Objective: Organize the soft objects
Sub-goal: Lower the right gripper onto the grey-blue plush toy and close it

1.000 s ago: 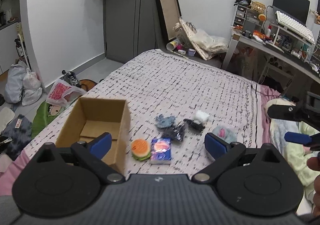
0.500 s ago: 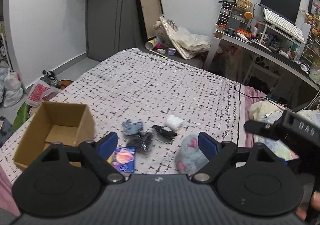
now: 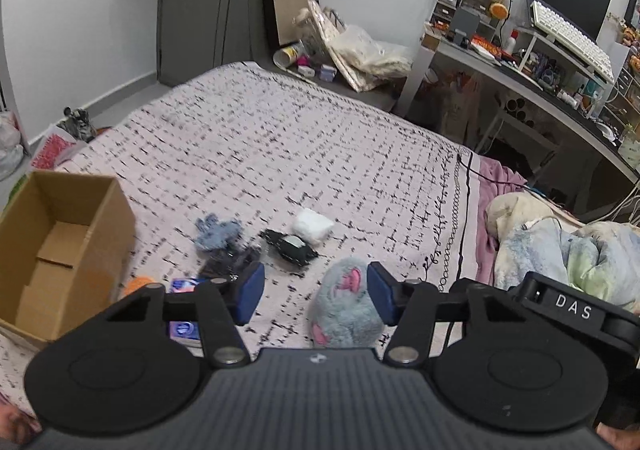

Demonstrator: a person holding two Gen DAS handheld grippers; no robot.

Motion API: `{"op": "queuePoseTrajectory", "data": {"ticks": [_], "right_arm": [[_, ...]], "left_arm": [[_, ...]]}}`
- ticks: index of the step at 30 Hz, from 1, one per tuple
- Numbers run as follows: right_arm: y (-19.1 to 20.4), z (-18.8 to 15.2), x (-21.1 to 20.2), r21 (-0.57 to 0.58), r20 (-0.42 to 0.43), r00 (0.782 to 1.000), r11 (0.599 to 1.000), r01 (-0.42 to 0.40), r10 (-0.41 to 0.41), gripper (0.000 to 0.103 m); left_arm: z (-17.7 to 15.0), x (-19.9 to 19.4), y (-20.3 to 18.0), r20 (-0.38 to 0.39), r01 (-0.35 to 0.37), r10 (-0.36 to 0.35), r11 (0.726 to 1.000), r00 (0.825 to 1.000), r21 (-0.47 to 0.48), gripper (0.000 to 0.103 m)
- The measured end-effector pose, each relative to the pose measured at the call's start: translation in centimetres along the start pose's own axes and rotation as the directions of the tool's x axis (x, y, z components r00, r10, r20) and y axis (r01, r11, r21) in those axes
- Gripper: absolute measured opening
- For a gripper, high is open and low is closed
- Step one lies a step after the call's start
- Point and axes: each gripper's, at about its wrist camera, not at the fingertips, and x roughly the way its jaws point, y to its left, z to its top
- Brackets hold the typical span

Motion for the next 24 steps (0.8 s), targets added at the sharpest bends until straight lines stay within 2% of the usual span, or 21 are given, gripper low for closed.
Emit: {"op": "queuePoseTrajectory", "data": {"ticks": [4, 9, 18, 24], "right_arm": [[-0.4, -0.1, 0.7, -0.006, -0.010, 1.000, 1.000, 0.022, -0.022, 0.063], [-2.1, 0.4, 0.9, 0.060, -0.006, 0.999, 0.998, 0.034, -0.034, 0.053], [-2.4, 0.7, 3.6, 0.120, -0.073, 0.997, 0.992, -0.029, 0.038, 0.052], [-2.0, 0.6, 5.7, 0.130, -0.110, 0.994, 0.992, -0.007, 0.021, 0.052]], "left_arm": [[-0.3, 1.7, -0.6, -0.029, 0.017, -0.017, 1.000, 0.999, -0.012, 0.049], [-0.6, 3.8, -1.3, -0.068, 0.035, -0.036, 0.999, 0.997, -0.018, 0.046], [-0.7, 8.5, -0.6, -0.129, 0.011, -0.021, 0.997, 0.991, -0.077, 0.046], [-0.8, 10.8, 0.4, -0.170, 0.010, -0.033, 0.990, 0.985, -0.138, 0.044]]}}
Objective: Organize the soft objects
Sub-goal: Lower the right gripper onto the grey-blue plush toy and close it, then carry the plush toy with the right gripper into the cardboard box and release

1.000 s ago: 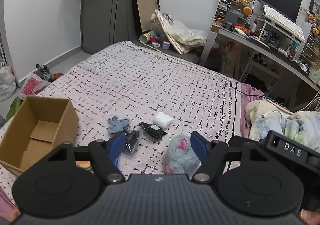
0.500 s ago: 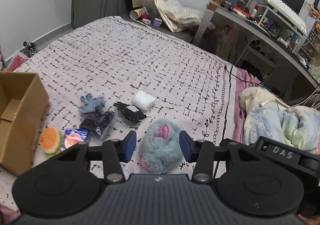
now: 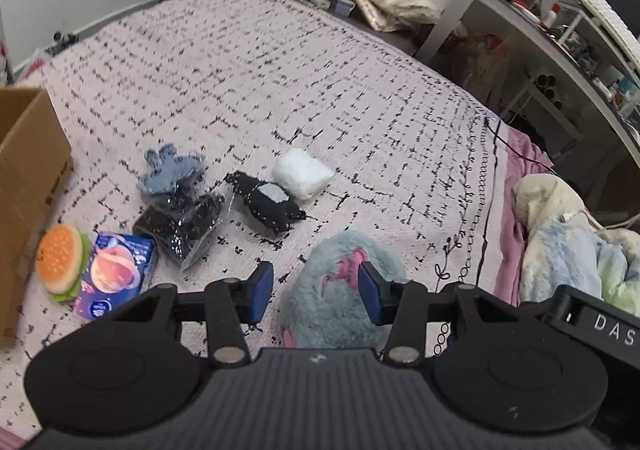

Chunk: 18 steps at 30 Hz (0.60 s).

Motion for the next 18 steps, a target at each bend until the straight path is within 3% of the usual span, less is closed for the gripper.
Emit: {"op": "queuePoseTrajectory", "data": {"ticks": [8, 10, 13, 18], "right_arm": [[-0.3, -0.1, 2.8, 0.042, -0.029, 0.998, 0.997, 0.057, -0.056, 0.052], [-0.6, -0.2, 3.4, 0.074, -0.032, 0.999, 0.996, 0.041, -0.038, 0.052], [-0.6, -0.5, 4.4, 0.079, -0.043, 0.997, 0.995, 0.060, -0.056, 0.049], [-0.3, -0.8, 4.4, 0.068, -0.051, 0.998, 0.997, 0.032, -0.028, 0.040]], "left_arm": [[-0.3, 2.7, 1.8, -0.080, 0.042, -0.052, 0.991, 0.995, -0.124, 0.043], [-0.4, 2.9, 2.2, -0.082, 0.060, -0.074, 0.986, 0.994, -0.153, 0.043], [-0.3, 2.9, 2.4, -0.083, 0.081, -0.098, 0.980, 0.992, -0.182, 0.029], [-0.1, 2.2, 2.6, -0.088, 0.073, -0.093, 0.976, 0.992, -0.206, 0.025]]}}
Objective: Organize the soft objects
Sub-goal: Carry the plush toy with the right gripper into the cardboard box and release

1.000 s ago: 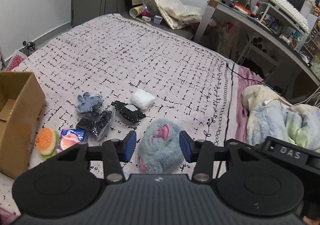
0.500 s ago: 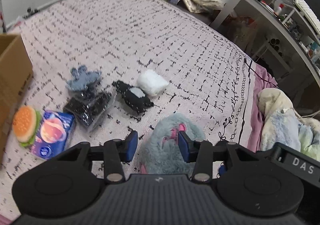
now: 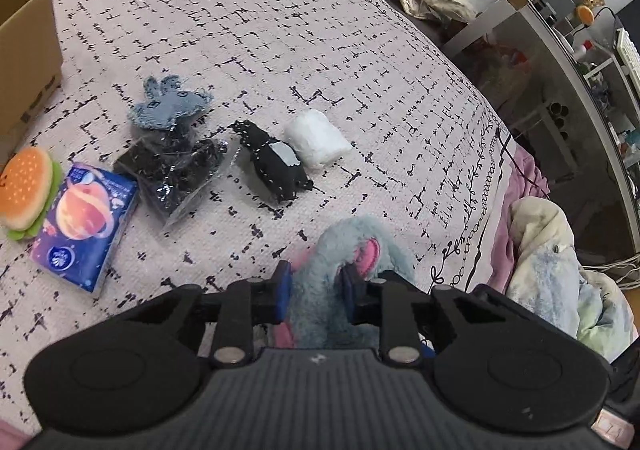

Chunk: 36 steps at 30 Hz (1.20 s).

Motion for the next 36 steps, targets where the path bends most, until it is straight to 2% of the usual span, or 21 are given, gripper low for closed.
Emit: {"op": "queuePoseTrajectory", "data": {"ticks": [7, 16, 24, 36], "right_arm": [[2.1, -0.8, -1.9, -0.082, 0.020, 0.995, 0.992, -0.092, 0.094, 0.038], [5.6, -2.5, -3.4, -0.155, 0.024, 0.979, 0.968, -0.199, 0.205, 0.038], [8.8, -4.7, -3.6, -0.219, 0.023, 0.963, 0.942, -0.256, 0.267, 0.038], [13.6, -8.9, -2.9, -0.356, -0.028, 0.942, 0.877, -0.322, 0.334, 0.038]], "left_arm": [[0.5, -3.6, 0.2, 0.073, 0.017, -0.019, 0.999, 0.997, 0.030, 0.025], [1.7, -8.6, 1.1, 0.155, 0.008, -0.016, 0.999, 0.988, 0.049, 0.025], [2.6, -12.2, 2.8, 0.212, -0.015, 0.004, 0.999, 0.977, 0.052, 0.024], [4.3, -16.5, 7.0, 0.283, -0.051, 0.039, 0.998, 0.958, 0.035, 0.024]]}}
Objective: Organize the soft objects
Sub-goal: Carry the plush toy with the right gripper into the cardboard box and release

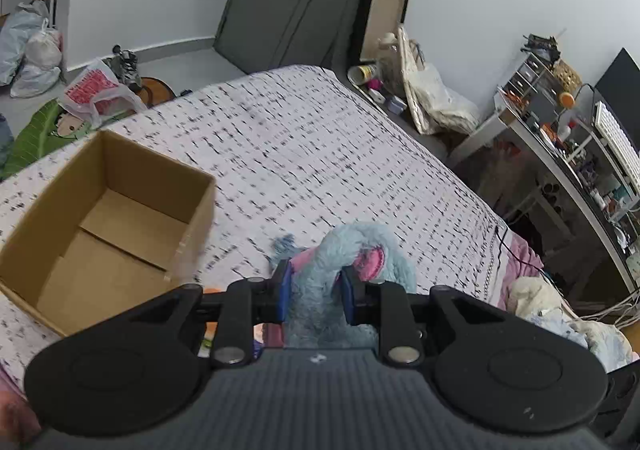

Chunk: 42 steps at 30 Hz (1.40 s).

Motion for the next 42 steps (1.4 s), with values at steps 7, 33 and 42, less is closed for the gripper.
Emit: {"op": "queuePoseTrajectory", "data": {"ticks": [7, 33, 42], "right_arm": [[2.3, -1.8, 1.8, -0.076, -0.034, 0.999, 0.997, -0.026, 0.023, 0.038], [7.5, -6.3, 8.3, -0.245, -0.156, 0.987, 0.967, -0.073, 0.035, 0.043], [7.6, -5.8, 8.2, -0.202, -0.142, 0.989, 0.977, -0.069, 0.041, 0.050]], "left_arm": [[0.6, -1.1, 3.5, 0.010, -0.002, 0.003, 1.000, 1.000, -0.031, 0.024], [1.5, -0.9, 14.8, -0.007, -0.023, 0.022, 0.981, 1.000, -0.190, 0.022], [2.6, -1.4, 16.1, 0.013, -0.002, 0.006, 0.969, 1.000, -0.246, 0.021]]}}
